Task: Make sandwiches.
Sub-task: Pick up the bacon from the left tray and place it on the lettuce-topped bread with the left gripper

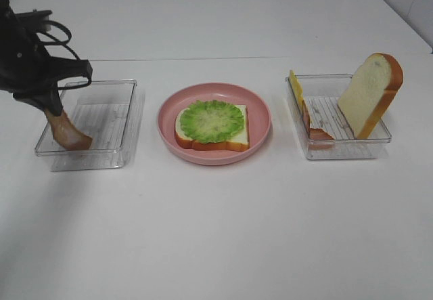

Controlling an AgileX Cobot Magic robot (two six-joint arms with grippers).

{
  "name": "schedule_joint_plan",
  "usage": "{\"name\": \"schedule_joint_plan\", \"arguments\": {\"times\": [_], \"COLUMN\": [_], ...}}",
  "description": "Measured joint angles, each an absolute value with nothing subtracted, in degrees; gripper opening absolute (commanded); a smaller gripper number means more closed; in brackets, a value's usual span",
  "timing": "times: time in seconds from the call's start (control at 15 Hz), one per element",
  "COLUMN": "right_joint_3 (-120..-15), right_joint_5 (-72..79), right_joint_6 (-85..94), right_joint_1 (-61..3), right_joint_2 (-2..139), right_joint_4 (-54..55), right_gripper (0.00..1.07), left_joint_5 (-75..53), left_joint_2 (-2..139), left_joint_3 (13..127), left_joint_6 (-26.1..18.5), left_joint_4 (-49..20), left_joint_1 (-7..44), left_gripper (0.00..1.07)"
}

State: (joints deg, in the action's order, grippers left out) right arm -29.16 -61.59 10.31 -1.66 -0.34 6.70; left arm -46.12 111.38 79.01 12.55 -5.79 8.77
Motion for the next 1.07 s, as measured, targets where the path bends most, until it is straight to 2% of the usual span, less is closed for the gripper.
{"name": "schedule_joint_plan", "arguments": {"times": [0.27,0.6,0.73,0.8,0.87,1.07], "right_joint_3": [-29.16,-29.16,-29.16,-29.16,-29.16,-29.16], "right_joint_5": [-61.59,-61.59,-61.59,-61.59,-61.59,-61.59], "right_joint_6": [10.31,10.31,10.31,10.31,10.31,10.31], "right_joint_1": [-1.66,-1.66,-1.66,-1.66,-1.66,-1.66], "right_joint_2": [-0.34,-0.34,-0.34,-0.34,-0.34,-0.34], "right_joint_4": [6.70,6.70,6.70,6.70,6.70,6.70], "right_gripper": [0.75,0.75,0.75,0.75,0.75,0.75], "left_joint_5": [-45.21,-40.11,-38.79,-38.79,-38.73,-38.73], "left_joint_2": [109.26,109.32,110.75,110.75,114.02,119.98], "left_joint_3": [83.14,83.59,83.65,83.65,84.97,89.55], "left_joint_6": [4.93,-14.50,-23.84,-23.84,-29.45,-33.63], "left_joint_4": [-18.28,-47.10,-62.45,-62.45,-71.28,-78.32], "left_joint_1": [8.77,10.20,13.01,13.01,15.87,20.34], "left_gripper": [0.00,0.00,0.00,0.00,0.00,0.00]}}
